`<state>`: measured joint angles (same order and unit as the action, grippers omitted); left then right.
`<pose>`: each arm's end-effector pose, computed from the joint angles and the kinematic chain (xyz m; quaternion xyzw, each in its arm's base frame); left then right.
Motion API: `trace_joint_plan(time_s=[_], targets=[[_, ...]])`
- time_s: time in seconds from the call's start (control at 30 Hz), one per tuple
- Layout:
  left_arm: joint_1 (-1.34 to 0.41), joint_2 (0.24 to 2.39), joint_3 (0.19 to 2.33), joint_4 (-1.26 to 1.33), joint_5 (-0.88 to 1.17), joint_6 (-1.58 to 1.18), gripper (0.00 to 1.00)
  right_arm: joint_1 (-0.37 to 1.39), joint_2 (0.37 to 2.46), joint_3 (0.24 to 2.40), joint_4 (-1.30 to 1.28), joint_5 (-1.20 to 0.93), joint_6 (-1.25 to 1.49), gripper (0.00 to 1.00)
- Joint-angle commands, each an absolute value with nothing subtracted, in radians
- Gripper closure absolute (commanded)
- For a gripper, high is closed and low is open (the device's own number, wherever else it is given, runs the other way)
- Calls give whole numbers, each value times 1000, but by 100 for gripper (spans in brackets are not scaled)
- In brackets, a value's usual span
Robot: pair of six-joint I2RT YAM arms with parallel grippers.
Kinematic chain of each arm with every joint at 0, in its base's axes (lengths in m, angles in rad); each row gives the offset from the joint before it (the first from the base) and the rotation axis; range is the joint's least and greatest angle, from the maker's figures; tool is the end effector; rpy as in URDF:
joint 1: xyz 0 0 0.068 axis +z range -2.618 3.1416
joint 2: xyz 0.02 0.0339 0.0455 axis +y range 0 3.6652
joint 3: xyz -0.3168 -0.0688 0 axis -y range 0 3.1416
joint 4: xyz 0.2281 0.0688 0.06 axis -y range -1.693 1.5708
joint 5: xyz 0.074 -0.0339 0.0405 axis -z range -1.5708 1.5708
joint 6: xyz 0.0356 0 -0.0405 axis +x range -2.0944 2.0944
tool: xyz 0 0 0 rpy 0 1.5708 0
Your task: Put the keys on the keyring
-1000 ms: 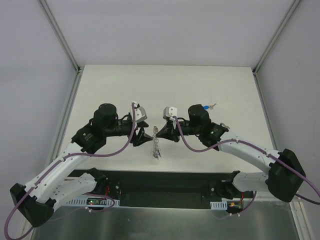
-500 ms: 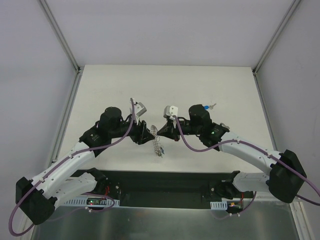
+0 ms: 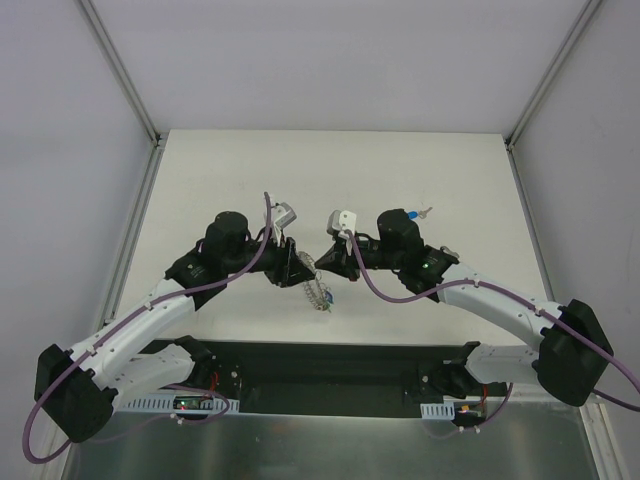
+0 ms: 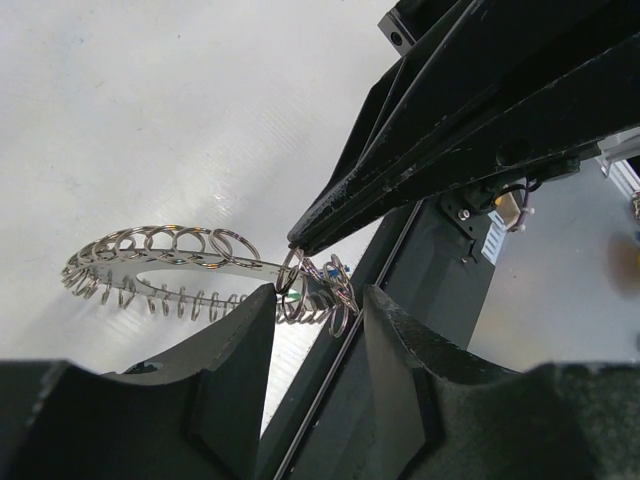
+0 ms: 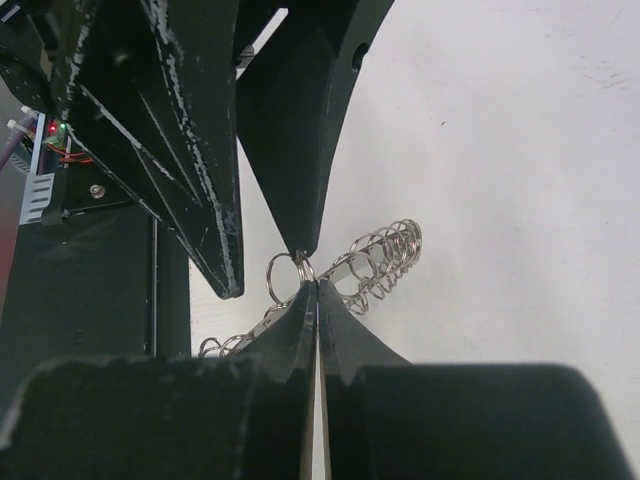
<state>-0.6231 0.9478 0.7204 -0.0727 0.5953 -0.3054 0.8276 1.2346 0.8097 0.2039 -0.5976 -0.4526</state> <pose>0.1262 -0.1153 0.3472 0.2936 0.7323 -0.4651 0.4016 0.1537 0.1969 0.3505 -0.5932 0.4886 0.3371 0.5438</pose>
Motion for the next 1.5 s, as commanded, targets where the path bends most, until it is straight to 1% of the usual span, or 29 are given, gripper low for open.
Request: trace_joint_plan(time_s=[0.0,0.37,0.67,0.93,1.0,1.07,1.13,1.17,1.2,1.27,1.37,1.47], targets=[[-638,956,710,-31,632,-345,60,831,1186,828,250,-577,-446,99],[-663,950,707,-31,641,-370,59,833,1184,827,258,-525,-428,99],[-707,953,719,8,640,-342,56,831,1201,831,264,-485,-407,99],[-830,994,739,55,623,-278,55,833,1201,827,275,-453,-394,99],[-839,983,733,57,577,-285,55,831,1197,821,276,-442,-393,99],[-839,931,707,55,423,-301,54,831,1192,818,278,-431,-390,99],[-839,863,686,55,310,-324,51,833,1187,813,282,-407,-385,99],[-839,839,667,54,211,-334,50,830,1183,813,282,-400,-384,99],[-838,819,658,54,180,-351,46,831,1181,810,284,-387,-382,99],[-839,776,638,46,73,-373,43,830,1180,811,282,-362,-371,99],[-838,764,634,23,5,-423,37,830,1180,813,281,-339,-361,99],[-839,791,644,15,5,-440,32,830,1180,813,279,-336,-351,99]])
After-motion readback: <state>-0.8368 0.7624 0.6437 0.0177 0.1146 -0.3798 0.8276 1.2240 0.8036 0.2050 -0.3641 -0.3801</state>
